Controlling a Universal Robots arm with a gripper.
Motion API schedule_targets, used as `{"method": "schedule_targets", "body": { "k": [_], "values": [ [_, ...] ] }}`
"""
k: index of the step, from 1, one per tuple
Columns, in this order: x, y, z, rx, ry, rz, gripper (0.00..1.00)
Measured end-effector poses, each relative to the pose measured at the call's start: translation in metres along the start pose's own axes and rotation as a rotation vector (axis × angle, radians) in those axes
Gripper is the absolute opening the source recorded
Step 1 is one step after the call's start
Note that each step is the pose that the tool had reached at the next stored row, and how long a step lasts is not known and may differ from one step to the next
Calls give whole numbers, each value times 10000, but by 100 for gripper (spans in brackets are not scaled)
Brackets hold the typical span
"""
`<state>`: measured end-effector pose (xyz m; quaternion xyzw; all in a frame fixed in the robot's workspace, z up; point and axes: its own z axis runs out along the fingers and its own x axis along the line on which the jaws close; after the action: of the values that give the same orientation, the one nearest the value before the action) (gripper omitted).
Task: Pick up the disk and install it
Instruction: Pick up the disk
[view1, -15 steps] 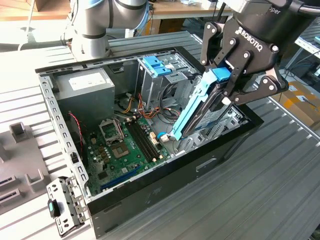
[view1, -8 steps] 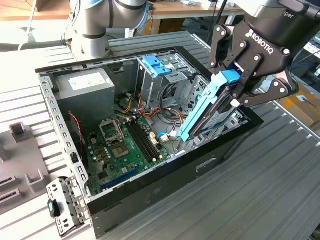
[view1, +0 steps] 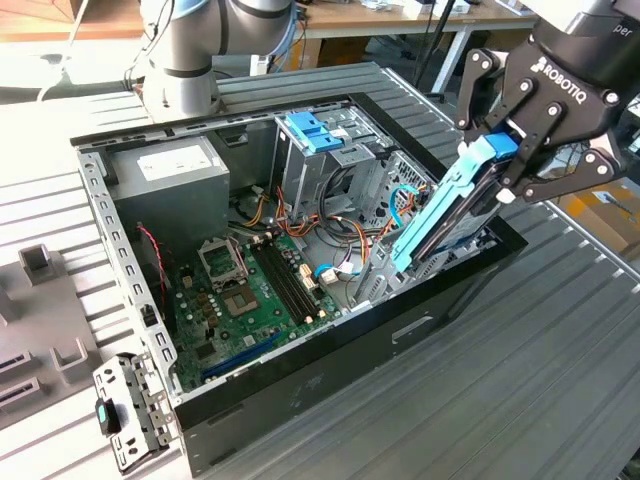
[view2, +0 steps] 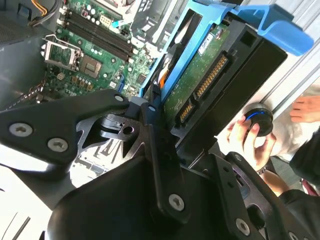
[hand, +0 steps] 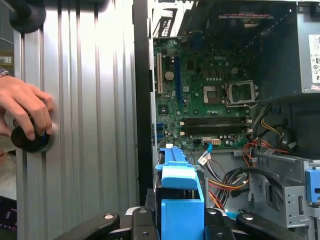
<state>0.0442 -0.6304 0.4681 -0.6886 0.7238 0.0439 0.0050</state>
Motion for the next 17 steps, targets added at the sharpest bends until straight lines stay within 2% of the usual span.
{"method": "schedule_targets", "body": {
  "k": [1, 3, 5, 7, 8, 12, 14, 15, 17],
  "values": [
    [-2, -34, -1, -2, 0, 0, 36],
    [-7, -140, -7, -7, 0, 0, 36],
    [-10, -199, -11, -10, 0, 0, 36],
    [-22, -313, -15, -16, 1, 0, 36],
    [-38, -373, -15, -20, 3, 1, 36],
    [-128, -527, -13, -30, 11, 2, 36],
    [-159, -580, -11, -32, 12, 2, 36],
    [-192, -629, -9, -34, 13, 3, 36],
    [-215, -670, -8, -35, 14, 2, 36]
  ]
}}
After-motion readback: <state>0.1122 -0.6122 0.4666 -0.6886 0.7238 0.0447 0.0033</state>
